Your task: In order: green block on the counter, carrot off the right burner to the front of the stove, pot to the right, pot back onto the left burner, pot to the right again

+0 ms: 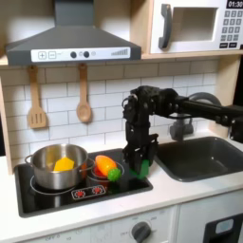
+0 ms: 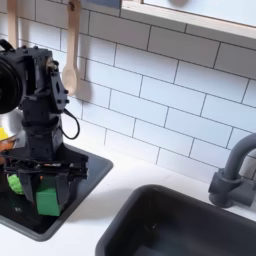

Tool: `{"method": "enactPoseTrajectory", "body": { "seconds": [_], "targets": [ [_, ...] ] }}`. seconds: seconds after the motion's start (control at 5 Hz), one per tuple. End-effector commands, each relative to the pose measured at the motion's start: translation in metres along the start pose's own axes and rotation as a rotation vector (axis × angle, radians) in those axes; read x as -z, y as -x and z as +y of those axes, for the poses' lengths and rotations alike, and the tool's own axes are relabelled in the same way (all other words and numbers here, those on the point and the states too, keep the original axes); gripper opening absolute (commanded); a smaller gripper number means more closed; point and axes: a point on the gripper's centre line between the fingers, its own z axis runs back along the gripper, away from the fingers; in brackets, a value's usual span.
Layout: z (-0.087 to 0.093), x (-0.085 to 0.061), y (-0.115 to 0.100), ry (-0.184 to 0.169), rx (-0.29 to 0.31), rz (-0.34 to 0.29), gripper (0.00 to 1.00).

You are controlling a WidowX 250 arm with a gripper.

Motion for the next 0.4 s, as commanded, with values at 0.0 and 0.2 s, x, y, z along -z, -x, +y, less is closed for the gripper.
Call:
{"method": "enactPoseTrajectory", "body": {
  "seconds": [0.0, 0.2],
  "targets": [
    [-0.009, 0.0018, 0.0009, 0.009, 0.018, -0.001, 0.0],
    [-0.0147, 0.0028, 0.002, 0.018, 0.026, -0.001, 0.0]
  ]
}}
